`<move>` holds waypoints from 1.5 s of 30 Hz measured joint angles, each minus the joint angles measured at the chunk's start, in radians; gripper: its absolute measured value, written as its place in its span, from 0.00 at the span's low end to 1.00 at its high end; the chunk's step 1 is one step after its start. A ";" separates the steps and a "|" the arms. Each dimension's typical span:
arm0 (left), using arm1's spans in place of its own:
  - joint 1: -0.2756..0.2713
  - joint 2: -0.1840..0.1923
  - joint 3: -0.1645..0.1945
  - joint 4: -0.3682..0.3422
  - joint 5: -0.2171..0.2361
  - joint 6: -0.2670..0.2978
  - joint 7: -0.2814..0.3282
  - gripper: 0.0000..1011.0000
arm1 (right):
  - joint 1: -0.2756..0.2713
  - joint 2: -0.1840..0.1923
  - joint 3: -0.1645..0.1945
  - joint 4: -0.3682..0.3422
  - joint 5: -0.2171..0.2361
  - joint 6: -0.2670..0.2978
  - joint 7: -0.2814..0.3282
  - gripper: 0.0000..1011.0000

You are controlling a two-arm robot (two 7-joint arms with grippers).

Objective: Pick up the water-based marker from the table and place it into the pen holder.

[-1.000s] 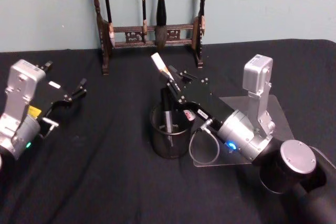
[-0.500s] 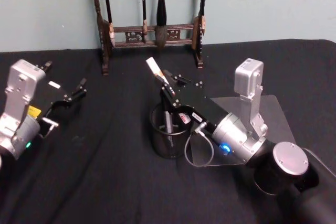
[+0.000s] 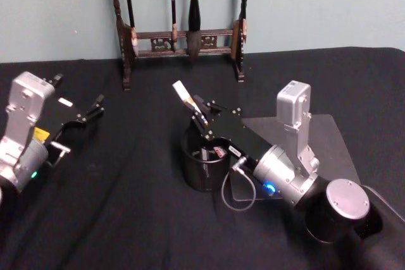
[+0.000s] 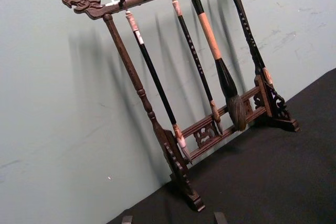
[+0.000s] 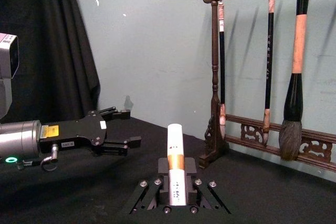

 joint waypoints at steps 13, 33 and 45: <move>0.000 0.000 0.000 0.000 0.000 0.000 0.000 0.99 | 0.001 0.000 0.000 -0.001 0.001 0.001 -0.001 0.21; 0.000 0.000 0.000 0.000 0.000 0.000 0.000 0.99 | 0.002 0.000 0.001 0.000 0.003 0.002 0.000 0.84; 0.000 0.000 0.000 0.000 0.000 0.000 0.000 0.99 | 0.001 0.033 0.028 -0.068 0.004 0.041 -0.020 0.99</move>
